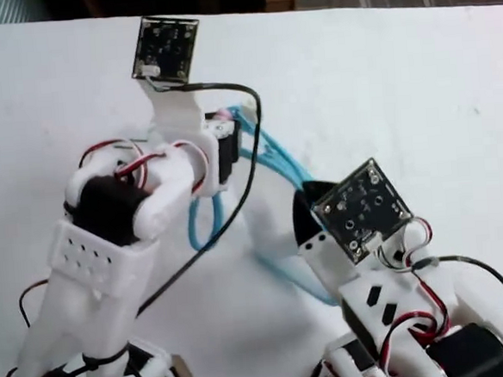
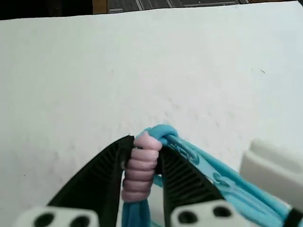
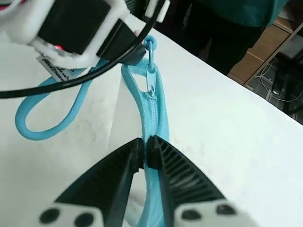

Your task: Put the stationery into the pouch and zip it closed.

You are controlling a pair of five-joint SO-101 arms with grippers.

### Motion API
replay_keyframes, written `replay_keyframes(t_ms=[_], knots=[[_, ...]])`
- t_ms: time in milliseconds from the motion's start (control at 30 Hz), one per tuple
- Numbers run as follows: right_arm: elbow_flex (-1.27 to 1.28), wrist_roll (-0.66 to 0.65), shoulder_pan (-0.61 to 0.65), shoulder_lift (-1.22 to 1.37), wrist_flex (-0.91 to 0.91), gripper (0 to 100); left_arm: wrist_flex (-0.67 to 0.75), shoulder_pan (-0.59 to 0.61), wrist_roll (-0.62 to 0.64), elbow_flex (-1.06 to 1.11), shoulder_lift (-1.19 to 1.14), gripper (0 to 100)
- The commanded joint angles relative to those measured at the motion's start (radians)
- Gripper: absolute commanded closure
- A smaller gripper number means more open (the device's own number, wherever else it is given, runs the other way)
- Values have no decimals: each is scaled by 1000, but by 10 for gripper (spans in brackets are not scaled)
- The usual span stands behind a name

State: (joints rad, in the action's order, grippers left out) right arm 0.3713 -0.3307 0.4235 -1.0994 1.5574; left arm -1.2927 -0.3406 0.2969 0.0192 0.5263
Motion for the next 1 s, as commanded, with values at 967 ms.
replay_keyframes(t_ms=[967], knots=[[-5,-242,-311,10,64,981,123,15,-11,85,41,978]])
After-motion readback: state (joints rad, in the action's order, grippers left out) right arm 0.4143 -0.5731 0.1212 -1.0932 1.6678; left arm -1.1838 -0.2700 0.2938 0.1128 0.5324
